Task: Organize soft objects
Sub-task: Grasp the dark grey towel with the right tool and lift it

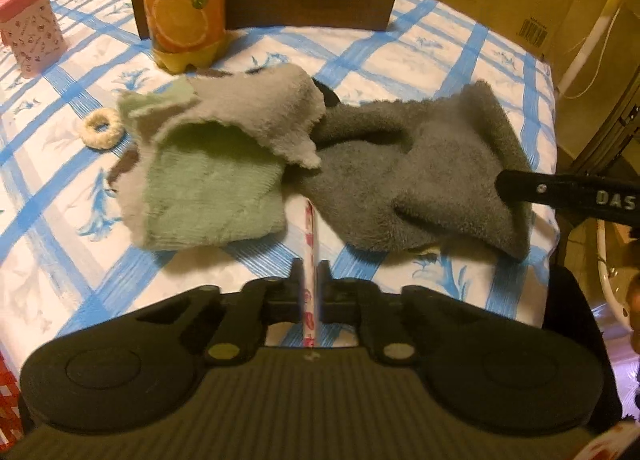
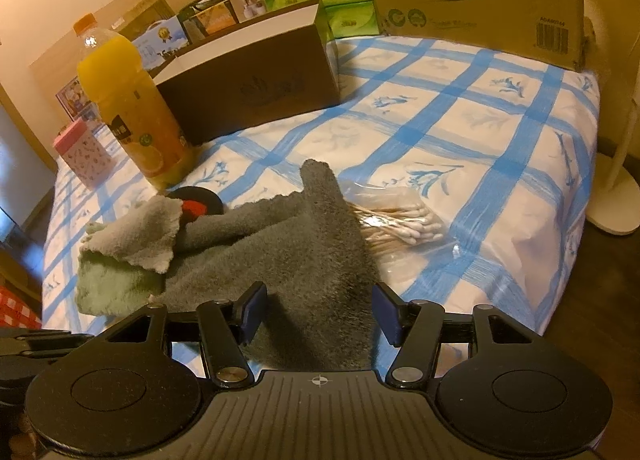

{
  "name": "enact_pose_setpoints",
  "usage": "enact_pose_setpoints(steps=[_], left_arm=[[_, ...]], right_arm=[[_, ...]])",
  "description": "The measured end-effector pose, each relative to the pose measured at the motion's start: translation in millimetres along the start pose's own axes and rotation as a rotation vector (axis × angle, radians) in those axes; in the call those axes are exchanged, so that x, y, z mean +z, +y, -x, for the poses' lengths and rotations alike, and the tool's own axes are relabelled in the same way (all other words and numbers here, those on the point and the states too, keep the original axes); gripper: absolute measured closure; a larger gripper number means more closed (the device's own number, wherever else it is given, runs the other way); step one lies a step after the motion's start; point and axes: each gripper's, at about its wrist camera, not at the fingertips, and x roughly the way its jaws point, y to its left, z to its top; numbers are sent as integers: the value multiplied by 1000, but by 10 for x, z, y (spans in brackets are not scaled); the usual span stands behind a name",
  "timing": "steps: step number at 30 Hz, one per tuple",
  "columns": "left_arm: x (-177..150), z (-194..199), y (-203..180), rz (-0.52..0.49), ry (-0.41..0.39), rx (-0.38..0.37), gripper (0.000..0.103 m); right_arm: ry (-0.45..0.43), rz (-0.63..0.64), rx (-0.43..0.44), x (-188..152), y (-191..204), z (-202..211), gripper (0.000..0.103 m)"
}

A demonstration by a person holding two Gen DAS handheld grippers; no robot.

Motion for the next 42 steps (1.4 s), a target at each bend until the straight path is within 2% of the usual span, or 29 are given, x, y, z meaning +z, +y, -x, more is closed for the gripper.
enact_pose_setpoints(steps=[2, 4, 7, 11, 16, 23, 27, 30, 32, 33, 34, 35, 36, 37, 42], left_arm=[[5, 81, 21, -2, -18, -1, 100], [5, 137, 35, -10, -29, 9, 100], [-15, 214, 55, -27, -50, 16, 100], [-60, 163, 46, -45, -25, 24, 98], [-75, 11, 44, -12, 22, 2, 99], [-44, 32, 82, -6, 0, 13, 100], [-53, 32, 139, 10, 8, 25, 99], [-65, 44, 174, 19, 10, 27, 99], [-67, 54, 178, 16, 8, 29, 99], [-67, 58, 179, 14, 7, 29, 100], [-65, 68, 180, 14, 5, 27, 100], [-64, 80, 180, 12, 1, 25, 100], [-65, 89, 178, 10, -2, 24, 100], [-64, 99, 176, 7, -5, 23, 100], [-44, 173, 175, 5, -24, 15, 100]], right_arm=[[12, -14, 25, 1, -3, -24, 41], [25, -31, 54, -7, -4, -37, 29], [20, -16, 75, -26, 35, -27, 19], [16, 49, 69, -47, 148, -39, 17], [16, 123, 58, -66, 245, -56, 17], [21, 263, 41, -106, 404, -114, 15], [35, 389, 10, -167, 557, -224, 14], [32, 438, -23, -208, 642, -299, 14], [4, 432, -36, -208, 642, -318, 21], [-5, 425, -34, -192, 633, -320, 43], [-6, 421, -34, -169, 626, -326, 59], [-5, 421, -35, -151, 620, -324, 64], [-14, 425, -24, -137, 610, -307, 80], [-26, 431, -17, -117, 611, -275, 90], [-89, 366, 32, 64, 495, -59, 92]])
